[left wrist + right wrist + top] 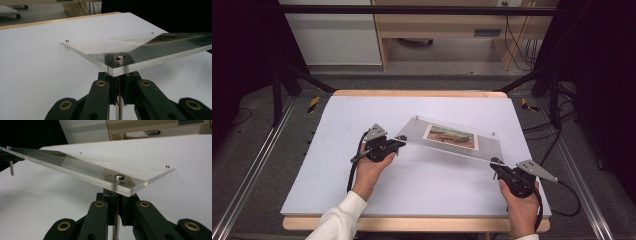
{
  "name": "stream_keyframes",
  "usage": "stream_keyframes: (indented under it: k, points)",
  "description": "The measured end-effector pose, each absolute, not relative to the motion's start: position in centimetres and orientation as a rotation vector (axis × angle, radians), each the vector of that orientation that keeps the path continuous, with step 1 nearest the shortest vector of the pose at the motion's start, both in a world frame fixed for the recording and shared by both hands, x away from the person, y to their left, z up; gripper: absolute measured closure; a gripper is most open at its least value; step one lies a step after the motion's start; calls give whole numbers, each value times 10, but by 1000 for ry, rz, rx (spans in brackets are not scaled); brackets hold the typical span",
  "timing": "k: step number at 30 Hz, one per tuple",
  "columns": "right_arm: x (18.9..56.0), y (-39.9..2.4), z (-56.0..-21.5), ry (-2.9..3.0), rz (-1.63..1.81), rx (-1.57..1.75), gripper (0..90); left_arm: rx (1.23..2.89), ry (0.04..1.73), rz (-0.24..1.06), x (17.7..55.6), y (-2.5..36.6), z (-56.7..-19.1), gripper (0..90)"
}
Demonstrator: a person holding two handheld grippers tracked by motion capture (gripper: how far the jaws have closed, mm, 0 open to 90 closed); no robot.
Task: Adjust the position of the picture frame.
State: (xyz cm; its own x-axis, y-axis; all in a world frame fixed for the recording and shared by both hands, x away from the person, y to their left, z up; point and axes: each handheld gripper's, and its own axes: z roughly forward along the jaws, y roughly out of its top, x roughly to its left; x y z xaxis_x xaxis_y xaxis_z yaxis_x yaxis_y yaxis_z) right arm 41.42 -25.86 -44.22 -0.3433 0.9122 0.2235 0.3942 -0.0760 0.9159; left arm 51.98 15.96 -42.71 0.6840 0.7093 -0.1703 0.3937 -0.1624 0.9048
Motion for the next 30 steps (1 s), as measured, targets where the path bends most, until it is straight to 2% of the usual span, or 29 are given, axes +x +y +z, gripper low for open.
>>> stream_keyframes:
  k: [12,30]
  points:
    - [438,-232,-427,1778,1425,1344,848,1730,906,449,505,193,-416,830]
    - [469,-203,-415,1826,1461,1263,847,1651,952,516,499,225,-407,831]
